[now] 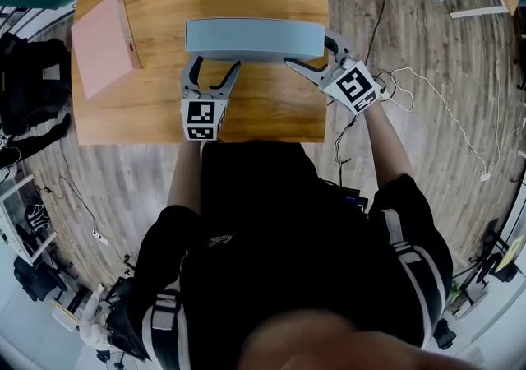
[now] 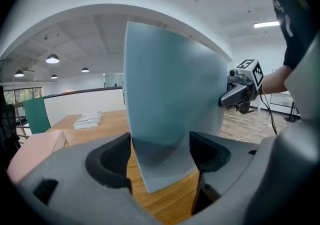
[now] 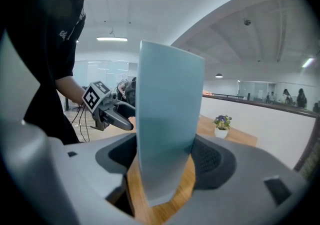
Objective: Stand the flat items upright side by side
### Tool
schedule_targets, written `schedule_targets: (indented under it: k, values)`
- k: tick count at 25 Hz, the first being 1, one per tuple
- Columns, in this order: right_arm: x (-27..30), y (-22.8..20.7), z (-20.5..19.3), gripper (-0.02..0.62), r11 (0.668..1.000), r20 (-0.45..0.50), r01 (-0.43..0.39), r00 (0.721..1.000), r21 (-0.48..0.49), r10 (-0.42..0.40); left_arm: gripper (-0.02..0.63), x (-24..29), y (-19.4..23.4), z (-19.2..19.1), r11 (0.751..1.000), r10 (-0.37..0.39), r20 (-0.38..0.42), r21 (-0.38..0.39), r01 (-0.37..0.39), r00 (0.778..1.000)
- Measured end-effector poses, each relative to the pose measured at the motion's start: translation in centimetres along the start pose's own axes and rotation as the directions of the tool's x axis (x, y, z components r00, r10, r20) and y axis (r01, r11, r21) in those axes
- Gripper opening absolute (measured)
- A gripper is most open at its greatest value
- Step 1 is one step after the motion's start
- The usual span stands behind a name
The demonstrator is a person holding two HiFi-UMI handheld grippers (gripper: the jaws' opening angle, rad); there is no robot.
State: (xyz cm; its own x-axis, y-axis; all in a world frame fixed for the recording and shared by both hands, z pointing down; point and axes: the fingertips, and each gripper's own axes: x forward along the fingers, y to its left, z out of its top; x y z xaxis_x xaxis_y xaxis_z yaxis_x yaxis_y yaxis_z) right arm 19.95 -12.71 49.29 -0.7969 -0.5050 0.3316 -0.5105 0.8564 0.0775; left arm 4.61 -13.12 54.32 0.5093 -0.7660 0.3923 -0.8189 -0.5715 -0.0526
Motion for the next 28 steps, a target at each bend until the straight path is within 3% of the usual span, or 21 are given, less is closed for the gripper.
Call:
schedule_targets:
  k: [5,9,11,16,20,25,28]
  values:
    - [-0.4,0.7,0.1,0.334,0.986,-0.005,0.153,0.988,0.064,-0.153,0.377,0.5,1.1,0.8,0.999,-0.044,0.019,0.004,0.043,0.999]
    - [-0.7,1.0,0.1,0.334,0.924,-0.032,0.35,0.937,0.156,-0.349,0.377,0.9,2.9,1.1,0.996,-0.078,0.032,-0.028,0.079,0.996]
    - [-0.8,1.4,0.0,0.334,0.87,-0.055,0.454,0.89,0.192,-0.452,0.376,1.1,4.2,0.8,0.994,-0.095,0.025,-0.045,0.096,0.995]
    - [-0.5,2.5,-0.1,0.334,0.7,-0.128,0.676,0.734,0.232,-0.667,0.368,1.1,8.2,-0.2,0.987,-0.129,0.007,-0.099,0.129,0.992]
    - [0.5,3.1,0.3,0.336,0.585,-0.184,0.766,0.636,0.265,-0.749,0.341,0.6,11.6,-1.7,0.985,-0.137,-0.029,-0.111,0.133,0.99]
    - [1.9,2.1,0.7,0.337,0.419,-0.24,0.856,0.494,0.303,-0.835,0.321,-0.2,13.9,-3.0,0.979,-0.175,-0.046,-0.117,0.168,0.984]
    - [3.0,1.1,1.0,0.337,0.352,-0.256,0.889,0.428,0.294,-0.867,0.321,-1.0,14.3,-3.5,0.976,-0.185,-0.055,-0.125,0.177,0.981]
